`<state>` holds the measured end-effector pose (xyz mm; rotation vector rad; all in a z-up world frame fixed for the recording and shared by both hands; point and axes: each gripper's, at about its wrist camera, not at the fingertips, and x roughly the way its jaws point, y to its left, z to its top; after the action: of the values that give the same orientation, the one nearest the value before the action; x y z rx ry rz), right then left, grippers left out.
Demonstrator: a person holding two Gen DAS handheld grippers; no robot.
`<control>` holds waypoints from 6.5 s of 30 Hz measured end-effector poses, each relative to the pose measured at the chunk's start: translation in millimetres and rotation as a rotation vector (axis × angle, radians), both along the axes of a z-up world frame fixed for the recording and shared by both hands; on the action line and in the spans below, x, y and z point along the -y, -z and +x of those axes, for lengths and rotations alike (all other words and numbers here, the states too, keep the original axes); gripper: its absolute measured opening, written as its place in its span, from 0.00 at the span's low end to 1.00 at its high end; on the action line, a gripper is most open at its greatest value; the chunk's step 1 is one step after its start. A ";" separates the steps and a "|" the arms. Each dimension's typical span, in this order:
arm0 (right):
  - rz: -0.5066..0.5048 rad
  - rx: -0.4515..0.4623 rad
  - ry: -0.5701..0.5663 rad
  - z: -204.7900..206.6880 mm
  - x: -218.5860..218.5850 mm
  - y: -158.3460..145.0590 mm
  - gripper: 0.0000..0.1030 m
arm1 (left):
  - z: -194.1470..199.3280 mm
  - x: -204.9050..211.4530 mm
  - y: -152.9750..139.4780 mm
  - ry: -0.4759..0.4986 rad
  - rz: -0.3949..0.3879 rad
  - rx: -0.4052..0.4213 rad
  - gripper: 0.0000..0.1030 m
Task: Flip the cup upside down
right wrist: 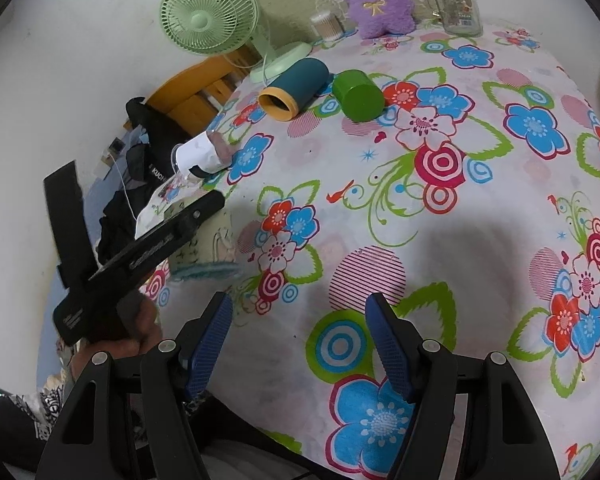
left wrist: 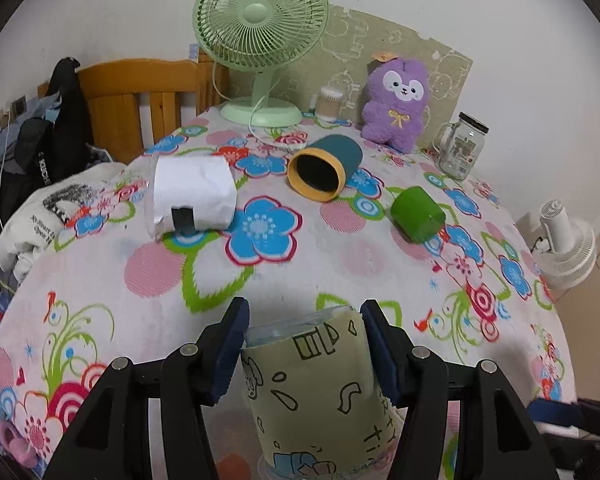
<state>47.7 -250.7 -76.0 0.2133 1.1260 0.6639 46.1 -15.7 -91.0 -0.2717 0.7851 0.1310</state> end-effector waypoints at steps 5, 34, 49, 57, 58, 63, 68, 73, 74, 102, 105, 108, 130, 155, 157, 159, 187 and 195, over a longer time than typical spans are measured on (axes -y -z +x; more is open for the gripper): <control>0.002 0.003 -0.005 -0.1 -1.9 -0.2 0.70 | -12.2 1.6 -1.2 0.021 -0.025 -0.016 0.58; 0.008 -0.003 0.006 -9.4 6.0 4.8 0.70 | -36.6 -0.9 2.1 0.073 -0.073 0.000 0.59; 0.004 -0.005 -0.001 -8.0 4.5 8.9 0.70 | 34.6 -5.7 -4.7 -0.105 0.153 0.096 0.57; 0.006 -0.025 0.012 -3.0 5.9 17.3 0.70 | 12.4 17.8 12.3 -0.066 0.234 0.153 0.57; 0.007 -0.026 0.009 -2.5 5.0 17.8 0.70 | 12.1 20.0 10.8 -0.057 0.231 0.146 0.57; 0.005 -0.034 -0.005 0.1 -0.6 21.4 0.70 | 1.5 23.8 9.2 -0.017 0.211 0.102 0.58; 0.008 -0.031 -0.012 0.0 -3.1 20.7 0.70 | 4.6 21.9 5.8 0.012 0.155 0.043 0.60; 0.007 -0.024 -0.007 -2.8 -0.2 18.4 0.70 | 5.7 20.6 -4.2 0.030 0.135 0.036 0.71; 0.007 -0.023 -0.004 -3.1 0.9 18.1 0.70 | 5.6 19.4 -8.5 0.037 0.127 0.034 0.75; 0.007 -0.042 -0.016 -2.2 -2.3 29.3 0.70 | 79.6 -24.9 -5.3 0.197 -0.202 -0.240 0.55; 0.016 -0.041 -0.029 -1.0 -7.4 31.5 0.70 | 59.7 -27.8 -37.4 0.090 -0.085 0.040 0.55; 0.003 -0.045 -0.035 -0.8 -12.0 34.8 0.70 | 37.8 -12.4 -37.7 0.003 0.098 0.274 0.55; 0.012 -0.037 -0.049 -7.5 -11.5 34.4 0.70 | 8.6 36.1 -0.5 0.083 0.268 0.156 0.57; -0.006 -0.010 -0.083 -8.1 -26.6 24.6 0.70 | -17.1 23.0 -13.5 0.126 0.119 0.097 0.95; -0.007 -0.009 -0.083 -7.9 -26.7 24.5 0.70 | -18.4 20.1 -14.4 0.122 0.111 0.095 0.95; -0.007 -0.008 -0.084 -8.2 -26.7 24.4 0.70 | -20.0 16.9 -14.8 0.116 0.102 0.094 0.95; -0.105 0.279 -0.045 -27.9 -45.8 -58.7 0.91 | -62.2 -2.2 -79.5 0.108 0.099 0.172 1.00; -0.086 0.380 0.006 -36.8 -39.6 -88.1 0.94 | -75.6 -9.2 -102.7 0.079 0.116 0.236 1.00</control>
<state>10.9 -211.1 12.1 0.0141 0.7856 0.6182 -29.5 -6.4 11.7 -0.1428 0.5512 0.0679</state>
